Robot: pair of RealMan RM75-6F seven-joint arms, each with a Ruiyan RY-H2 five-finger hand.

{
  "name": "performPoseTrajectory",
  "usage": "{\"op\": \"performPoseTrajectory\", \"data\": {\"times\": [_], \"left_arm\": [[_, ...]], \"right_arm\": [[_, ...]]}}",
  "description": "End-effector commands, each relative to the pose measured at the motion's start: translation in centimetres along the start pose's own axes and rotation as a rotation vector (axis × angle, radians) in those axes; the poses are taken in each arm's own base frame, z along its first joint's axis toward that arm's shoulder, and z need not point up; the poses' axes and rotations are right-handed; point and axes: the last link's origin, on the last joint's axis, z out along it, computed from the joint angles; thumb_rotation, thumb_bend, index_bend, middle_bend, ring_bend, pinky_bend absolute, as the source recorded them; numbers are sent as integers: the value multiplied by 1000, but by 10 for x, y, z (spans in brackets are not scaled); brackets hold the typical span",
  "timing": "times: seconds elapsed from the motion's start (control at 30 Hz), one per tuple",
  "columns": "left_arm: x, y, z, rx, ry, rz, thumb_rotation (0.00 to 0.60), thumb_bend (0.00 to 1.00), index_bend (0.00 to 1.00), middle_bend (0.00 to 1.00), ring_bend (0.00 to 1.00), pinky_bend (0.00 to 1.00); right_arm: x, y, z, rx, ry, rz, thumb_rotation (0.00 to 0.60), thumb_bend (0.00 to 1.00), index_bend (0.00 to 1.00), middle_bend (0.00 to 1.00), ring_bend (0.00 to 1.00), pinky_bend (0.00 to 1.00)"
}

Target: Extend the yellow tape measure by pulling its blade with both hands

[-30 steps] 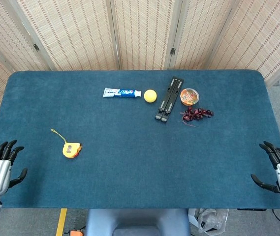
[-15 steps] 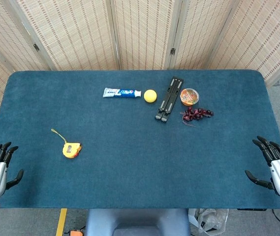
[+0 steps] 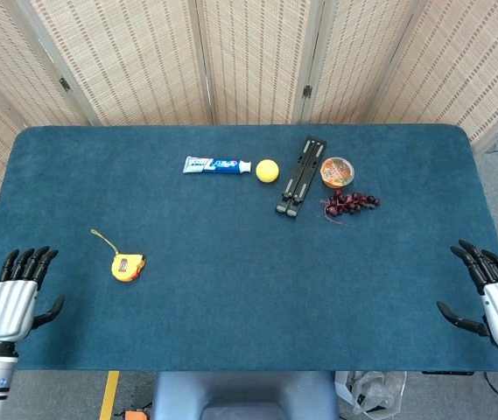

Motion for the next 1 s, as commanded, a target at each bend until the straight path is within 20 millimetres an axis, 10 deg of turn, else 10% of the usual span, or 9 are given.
{"op": "performPoseTrajectory", "data": {"times": [0.03,1.0], "left_arm": [[-5,15,17,-108,-48,-1,600,338,64,113,114,0],[-78,70,99,-130,-356,111,600,296,121,142,163,12]], "right_arm": [[1,-1,0,1,1,-2,600,288,99,91,149,93],[4,7,-8,-30,-1,19,600,288,100,91,149,93]]}}
